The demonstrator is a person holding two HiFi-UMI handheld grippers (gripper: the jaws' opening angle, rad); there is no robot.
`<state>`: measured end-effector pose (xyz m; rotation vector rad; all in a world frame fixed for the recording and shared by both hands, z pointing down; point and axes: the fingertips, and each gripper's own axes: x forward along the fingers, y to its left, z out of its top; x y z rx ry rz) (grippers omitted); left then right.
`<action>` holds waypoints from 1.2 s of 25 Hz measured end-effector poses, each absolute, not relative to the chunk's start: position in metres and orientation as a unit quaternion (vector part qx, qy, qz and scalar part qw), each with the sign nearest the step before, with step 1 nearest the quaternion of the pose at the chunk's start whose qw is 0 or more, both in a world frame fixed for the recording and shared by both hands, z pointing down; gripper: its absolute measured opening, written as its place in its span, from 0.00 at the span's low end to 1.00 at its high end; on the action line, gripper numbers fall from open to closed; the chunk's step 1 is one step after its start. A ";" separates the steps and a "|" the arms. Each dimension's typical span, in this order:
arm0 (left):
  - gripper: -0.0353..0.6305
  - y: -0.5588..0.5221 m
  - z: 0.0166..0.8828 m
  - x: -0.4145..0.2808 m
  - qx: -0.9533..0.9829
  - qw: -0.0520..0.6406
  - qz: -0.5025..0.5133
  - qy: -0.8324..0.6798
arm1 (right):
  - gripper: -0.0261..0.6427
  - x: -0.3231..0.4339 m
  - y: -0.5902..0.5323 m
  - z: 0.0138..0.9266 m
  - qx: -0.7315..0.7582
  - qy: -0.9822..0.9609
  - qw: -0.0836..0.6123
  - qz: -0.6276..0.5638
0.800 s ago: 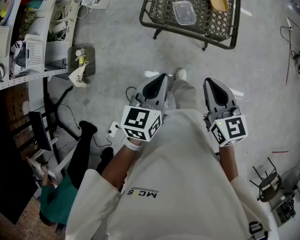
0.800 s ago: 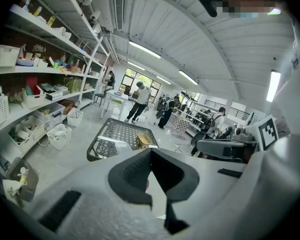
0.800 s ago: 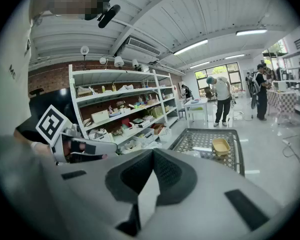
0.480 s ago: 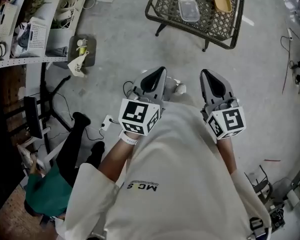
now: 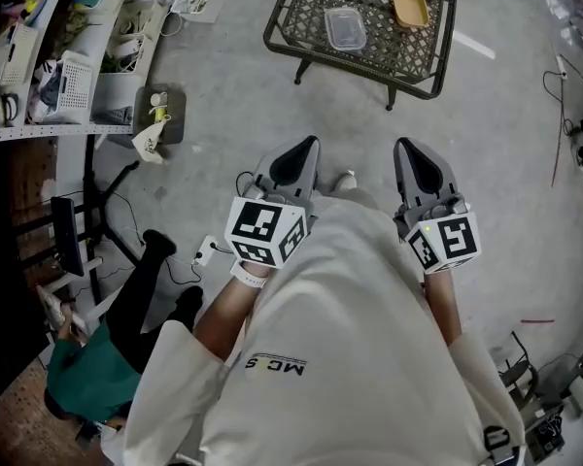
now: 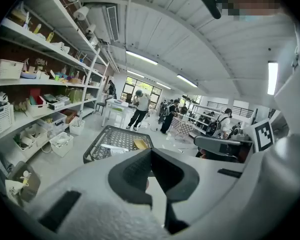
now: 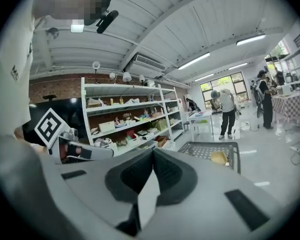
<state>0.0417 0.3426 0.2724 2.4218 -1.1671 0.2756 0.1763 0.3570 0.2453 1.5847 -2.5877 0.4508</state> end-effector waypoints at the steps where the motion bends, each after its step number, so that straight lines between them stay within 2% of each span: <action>1: 0.09 0.344 0.276 0.047 0.874 0.219 0.104 -0.422 | 0.06 0.184 0.359 0.248 0.518 -0.842 0.033 0.148; 8: 0.09 0.350 0.291 0.073 0.862 0.239 0.114 -0.432 | 0.06 0.236 0.362 0.274 0.543 -0.820 0.026 0.179; 13: 0.09 0.313 0.290 0.079 0.861 0.238 0.114 -0.435 | 0.06 0.246 0.322 0.272 0.538 -0.824 0.031 0.172; 21: 0.09 0.215 0.306 0.065 0.854 0.263 0.104 -0.437 | 0.07 0.229 0.224 0.269 0.524 -0.834 0.055 0.162; 30: 0.09 0.065 0.292 0.039 0.870 0.254 0.094 -0.412 | 0.07 0.187 0.073 0.255 0.527 -0.834 0.085 0.142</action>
